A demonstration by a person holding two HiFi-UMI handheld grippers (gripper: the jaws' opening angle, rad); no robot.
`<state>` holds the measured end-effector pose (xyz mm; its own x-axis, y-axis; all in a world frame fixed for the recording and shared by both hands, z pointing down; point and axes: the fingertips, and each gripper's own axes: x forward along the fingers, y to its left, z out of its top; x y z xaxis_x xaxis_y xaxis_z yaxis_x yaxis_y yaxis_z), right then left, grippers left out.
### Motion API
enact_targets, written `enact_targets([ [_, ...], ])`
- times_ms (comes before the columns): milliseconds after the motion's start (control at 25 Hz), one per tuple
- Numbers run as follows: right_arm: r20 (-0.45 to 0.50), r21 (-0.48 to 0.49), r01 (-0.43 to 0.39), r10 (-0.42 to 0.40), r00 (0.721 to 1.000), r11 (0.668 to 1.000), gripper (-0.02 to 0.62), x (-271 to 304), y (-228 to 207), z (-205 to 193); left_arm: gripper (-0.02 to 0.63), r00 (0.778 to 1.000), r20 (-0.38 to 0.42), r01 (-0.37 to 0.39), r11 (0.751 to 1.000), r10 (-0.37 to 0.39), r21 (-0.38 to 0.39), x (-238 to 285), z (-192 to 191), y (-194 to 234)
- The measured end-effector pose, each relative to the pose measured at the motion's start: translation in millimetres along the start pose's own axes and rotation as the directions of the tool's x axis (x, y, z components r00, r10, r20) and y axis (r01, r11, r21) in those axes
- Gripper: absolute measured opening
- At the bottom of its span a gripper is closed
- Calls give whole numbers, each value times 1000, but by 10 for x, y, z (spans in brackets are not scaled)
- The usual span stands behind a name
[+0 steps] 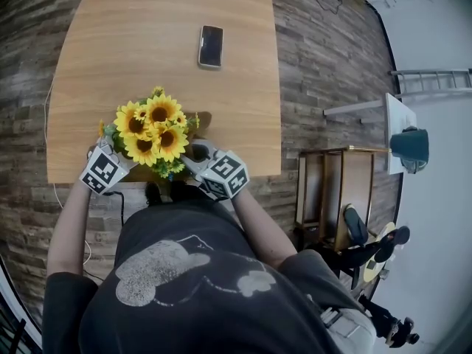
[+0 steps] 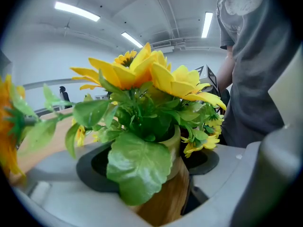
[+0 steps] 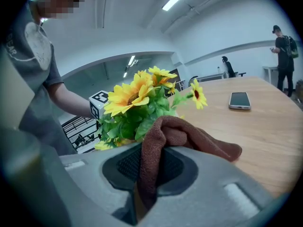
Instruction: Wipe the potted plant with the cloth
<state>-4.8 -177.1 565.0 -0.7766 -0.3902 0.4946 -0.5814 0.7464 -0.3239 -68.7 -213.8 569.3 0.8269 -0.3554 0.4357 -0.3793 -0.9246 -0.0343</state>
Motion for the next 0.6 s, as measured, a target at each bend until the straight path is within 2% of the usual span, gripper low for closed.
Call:
enact_targets([
  [120,-2,-5,6,-6,1000,1000,52,19,13,17,434,1000,-7,-11,999,10,-33,-8,-35,28],
  [240,-9,-13,-2,2,1000,1000,52,16,41,6,476,996,1,-90,992,90,-89,-63,-83,90],
  [400,-31,-46,-41,39,999,998,52,-25,132,-44,491,975,-13,-220,966,220,-137,-235,-158,79],
  [600,-62,-82,-104,100,993,991,52,1,353,-99,491,951,-28,-305,923,308,-233,-404,-314,-139],
])
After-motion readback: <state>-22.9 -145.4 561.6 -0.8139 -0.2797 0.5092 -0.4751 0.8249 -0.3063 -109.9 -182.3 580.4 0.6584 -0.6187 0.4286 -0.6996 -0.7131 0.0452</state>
